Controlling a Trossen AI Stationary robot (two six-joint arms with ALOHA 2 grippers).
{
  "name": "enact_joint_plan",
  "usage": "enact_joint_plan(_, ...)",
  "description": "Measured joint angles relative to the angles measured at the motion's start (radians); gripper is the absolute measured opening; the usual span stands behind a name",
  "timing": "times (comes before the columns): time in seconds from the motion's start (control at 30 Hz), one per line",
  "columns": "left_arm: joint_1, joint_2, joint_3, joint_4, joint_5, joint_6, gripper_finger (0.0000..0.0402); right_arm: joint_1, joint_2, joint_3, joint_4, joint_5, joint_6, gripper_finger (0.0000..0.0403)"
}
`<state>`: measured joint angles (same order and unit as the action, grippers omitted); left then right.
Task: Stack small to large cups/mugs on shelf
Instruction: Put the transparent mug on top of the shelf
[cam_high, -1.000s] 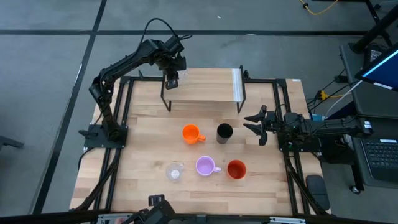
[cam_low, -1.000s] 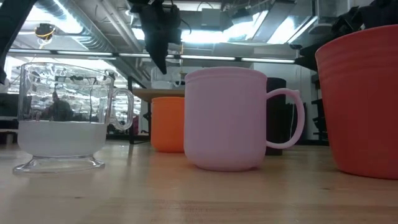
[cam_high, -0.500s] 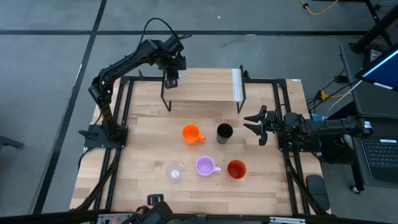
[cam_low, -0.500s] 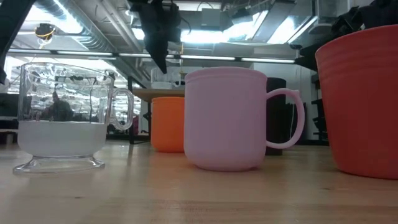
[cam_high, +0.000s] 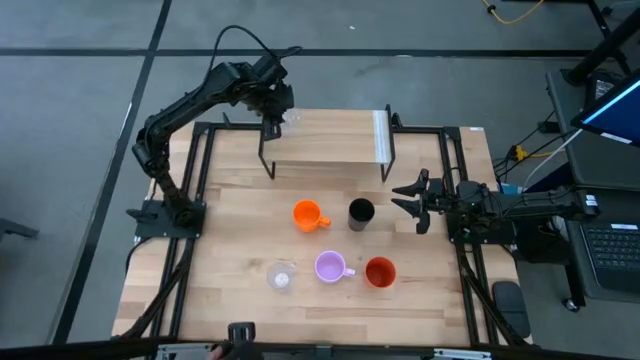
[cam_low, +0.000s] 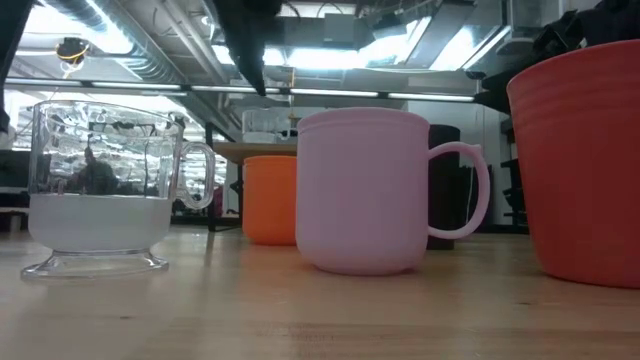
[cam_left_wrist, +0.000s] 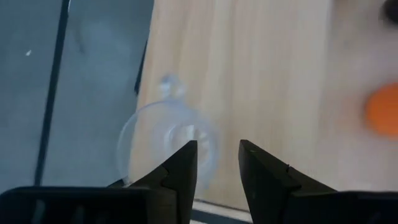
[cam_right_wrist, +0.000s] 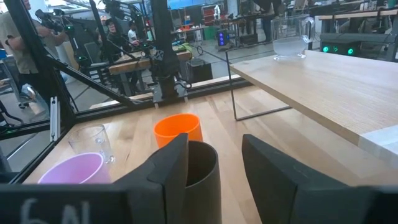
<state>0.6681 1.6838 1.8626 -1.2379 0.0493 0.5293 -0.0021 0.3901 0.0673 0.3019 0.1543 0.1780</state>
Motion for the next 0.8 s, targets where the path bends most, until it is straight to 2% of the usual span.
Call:
enact_joint_plan(0.13,-0.053,-0.048,0.0,0.011,0.07,-0.173,0.0112,0.0,0.0,0.0,0.0,0.0,0.0,0.0154)
enact_joint_plan(0.2,-0.096,-0.07,0.0,0.008,0.074,-0.249,0.0112,0.0,0.0,0.0,0.0,0.0,0.0,0.0154)
enact_joint_plan(0.5,-0.303,-0.11,0.0,-0.003,0.071,-0.294,0.0112,0.0,0.0,0.0,0.002,-0.001,0.0,0.0154)
enact_joint_plan(0.67,-0.389,-0.11,0.0,0.017,0.073,-0.427,0.0117,0.0,0.0,0.0,0.006,-0.023,-0.001,0.0154)
enact_joint_plan(0.8,-0.426,-0.11,0.0,0.001,0.03,-0.547,0.0141,0.0,0.0,0.0,0.006,-0.024,0.0,0.0154)
